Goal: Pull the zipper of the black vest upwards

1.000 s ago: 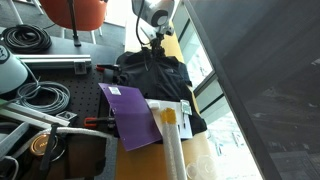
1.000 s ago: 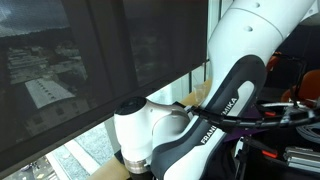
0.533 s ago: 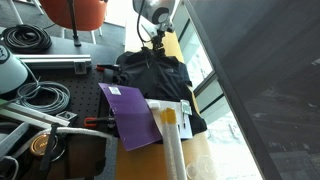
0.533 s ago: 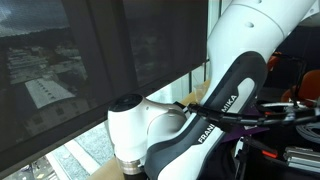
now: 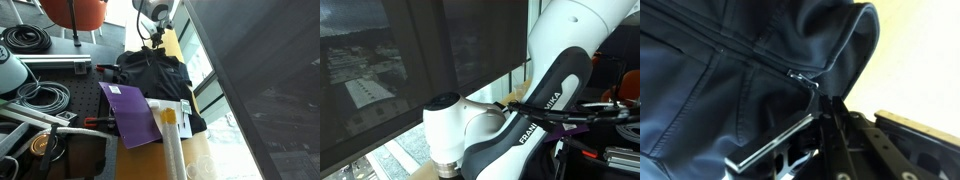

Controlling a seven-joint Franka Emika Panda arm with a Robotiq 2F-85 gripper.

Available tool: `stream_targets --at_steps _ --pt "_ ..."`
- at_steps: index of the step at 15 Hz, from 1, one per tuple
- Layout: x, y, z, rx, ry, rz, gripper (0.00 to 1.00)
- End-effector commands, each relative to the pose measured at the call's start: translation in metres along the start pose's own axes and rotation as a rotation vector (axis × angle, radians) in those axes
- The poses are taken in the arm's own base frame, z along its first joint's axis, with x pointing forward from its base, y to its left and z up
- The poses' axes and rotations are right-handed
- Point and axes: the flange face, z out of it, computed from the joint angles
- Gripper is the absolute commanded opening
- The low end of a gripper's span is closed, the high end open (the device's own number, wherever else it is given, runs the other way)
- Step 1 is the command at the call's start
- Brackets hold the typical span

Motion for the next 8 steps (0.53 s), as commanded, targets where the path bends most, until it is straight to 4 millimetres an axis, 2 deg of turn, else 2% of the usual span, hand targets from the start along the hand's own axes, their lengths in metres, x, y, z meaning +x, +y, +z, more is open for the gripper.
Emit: stream_targets --at_steps 1,3,8 --pt "-0.005 0.007 -0.015 0.010 0.012 -0.016 0.02" --pt "-0.011 0.016 -0.020 -0.002 0.013 -0.007 0.02" --pt "-0.033 0.026 -0.049 0.004 0.053 -0.018 0.02"
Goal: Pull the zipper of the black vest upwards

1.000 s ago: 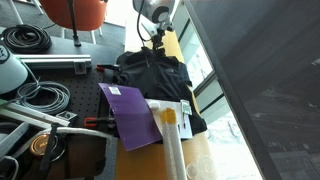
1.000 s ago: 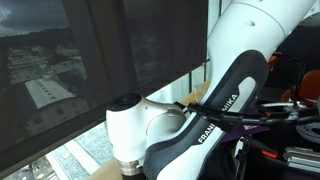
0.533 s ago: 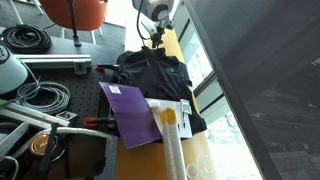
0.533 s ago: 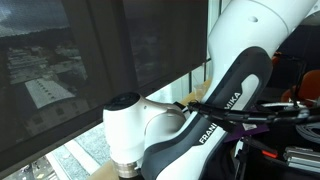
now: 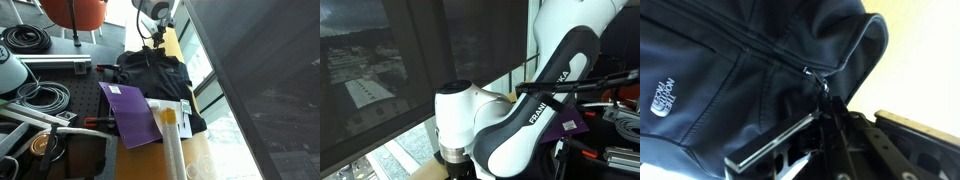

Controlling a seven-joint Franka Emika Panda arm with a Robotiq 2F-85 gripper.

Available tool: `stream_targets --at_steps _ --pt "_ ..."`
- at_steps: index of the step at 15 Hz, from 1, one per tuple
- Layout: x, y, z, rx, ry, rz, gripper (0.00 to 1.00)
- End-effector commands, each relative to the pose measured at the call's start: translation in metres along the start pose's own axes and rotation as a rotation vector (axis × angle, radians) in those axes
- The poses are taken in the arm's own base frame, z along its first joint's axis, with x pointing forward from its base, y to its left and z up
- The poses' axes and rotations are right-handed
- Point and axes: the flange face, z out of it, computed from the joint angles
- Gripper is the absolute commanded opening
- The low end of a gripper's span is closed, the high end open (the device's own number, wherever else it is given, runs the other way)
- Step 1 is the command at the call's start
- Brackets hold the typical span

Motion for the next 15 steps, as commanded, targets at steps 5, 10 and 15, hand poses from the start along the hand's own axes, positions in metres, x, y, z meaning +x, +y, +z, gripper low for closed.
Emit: stream_targets --at_steps 5,10,15 --pt "-0.046 0.038 -0.015 -0.018 -0.007 -0.018 0.02" --pt "-0.070 0.077 -0.002 -0.040 -0.051 0.003 0.38" --pt "-0.095 0.128 -0.042 -0.069 -0.060 0.028 0.74"
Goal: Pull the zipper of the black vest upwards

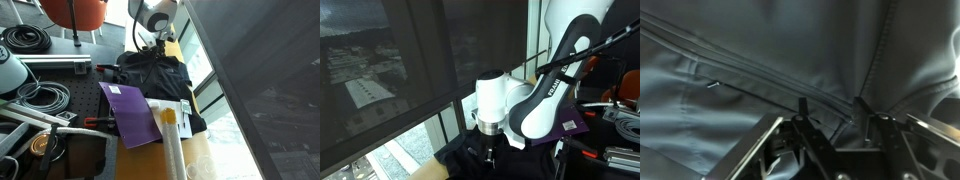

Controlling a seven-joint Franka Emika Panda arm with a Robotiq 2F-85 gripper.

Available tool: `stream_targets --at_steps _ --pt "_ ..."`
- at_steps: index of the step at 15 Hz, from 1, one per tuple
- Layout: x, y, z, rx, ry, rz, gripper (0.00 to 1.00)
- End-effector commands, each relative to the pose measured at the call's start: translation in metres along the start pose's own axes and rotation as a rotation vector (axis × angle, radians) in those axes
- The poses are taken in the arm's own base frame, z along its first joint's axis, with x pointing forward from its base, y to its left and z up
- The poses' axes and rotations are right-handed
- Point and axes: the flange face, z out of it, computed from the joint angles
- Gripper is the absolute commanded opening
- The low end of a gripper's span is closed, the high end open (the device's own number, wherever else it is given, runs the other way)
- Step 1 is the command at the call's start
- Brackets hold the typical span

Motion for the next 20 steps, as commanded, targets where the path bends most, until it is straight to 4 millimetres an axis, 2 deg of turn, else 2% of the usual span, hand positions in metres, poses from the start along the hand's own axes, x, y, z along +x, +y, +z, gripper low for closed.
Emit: stream_targets --at_steps 1,3,4,9,14,15,16,18,20 --pt "-0.028 0.042 -0.051 -0.038 0.014 0.001 0.82" --pt "-0.044 0.069 -0.076 -0.077 0.003 0.026 0.97" --pt "-0.052 0.086 -0.089 -0.092 0.002 0.049 1.00" --pt "-0.081 0.140 -0.148 -0.042 0.008 0.102 1.00" --pt "-0.088 0.169 -0.197 0.024 0.028 0.111 1.00" --pt "-0.088 0.172 -0.203 0.021 0.037 0.112 1.00" --pt "-0.082 0.172 -0.188 0.007 0.033 0.120 1.00" --pt "-0.083 0.175 -0.199 0.003 0.046 0.118 1.00" --pt "-0.084 0.173 -0.200 0.004 0.044 0.116 1.00"
